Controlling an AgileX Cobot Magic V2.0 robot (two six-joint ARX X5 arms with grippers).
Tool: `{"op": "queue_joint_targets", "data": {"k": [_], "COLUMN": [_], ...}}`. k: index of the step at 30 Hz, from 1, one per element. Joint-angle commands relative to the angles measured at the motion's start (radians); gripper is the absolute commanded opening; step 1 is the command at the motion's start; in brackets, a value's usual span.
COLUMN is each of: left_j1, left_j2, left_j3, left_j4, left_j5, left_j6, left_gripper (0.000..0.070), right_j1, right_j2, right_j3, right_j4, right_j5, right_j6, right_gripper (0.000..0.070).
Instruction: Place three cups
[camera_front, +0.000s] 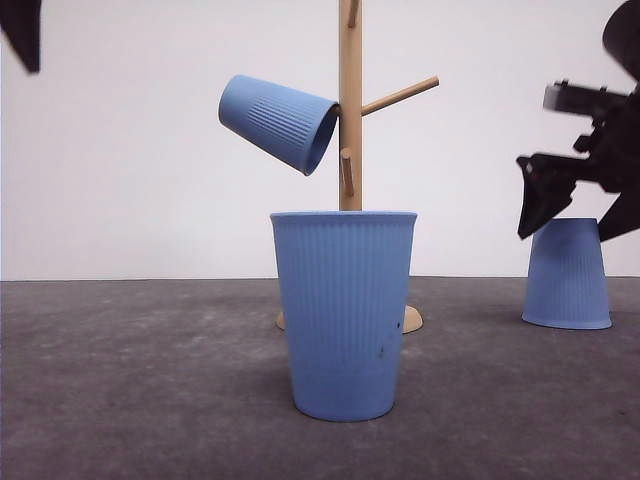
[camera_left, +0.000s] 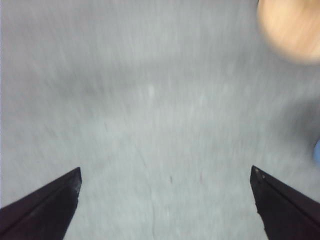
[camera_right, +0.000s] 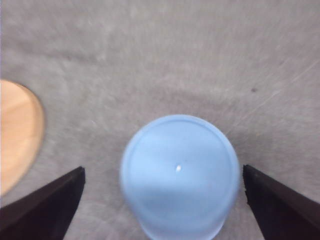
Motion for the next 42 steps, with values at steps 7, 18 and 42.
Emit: {"op": "queue_joint_targets", "data": {"k": [7,18,42], "left_j1": [-0.015,-0.016,-0.016], "left_j2": [-0.011,-0.012,-0.011], "left_j3": [-0.043,-0.043,-0.043], "left_j4": [0.019,0.084,0.12], "left_j5": [0.002,0.002,0.003], "left_j6": [-0.045,-0.059,-0.046], "left_gripper": [0.0631,0.0631,0.0631], "right_j1": [0.0,-0.003,-0.189], "right_j2": [0.114,0.111,-0.033], "right_j3": [0.085,0.096,0.281], "right_j4": [0.009,-0.004,0.336], "right_j5": [-0.003,-0.023,-0.865], "right_j6": [-0.014,-0.009,0.648], "right_gripper": [0.0471,0.0301,0.0284]}}
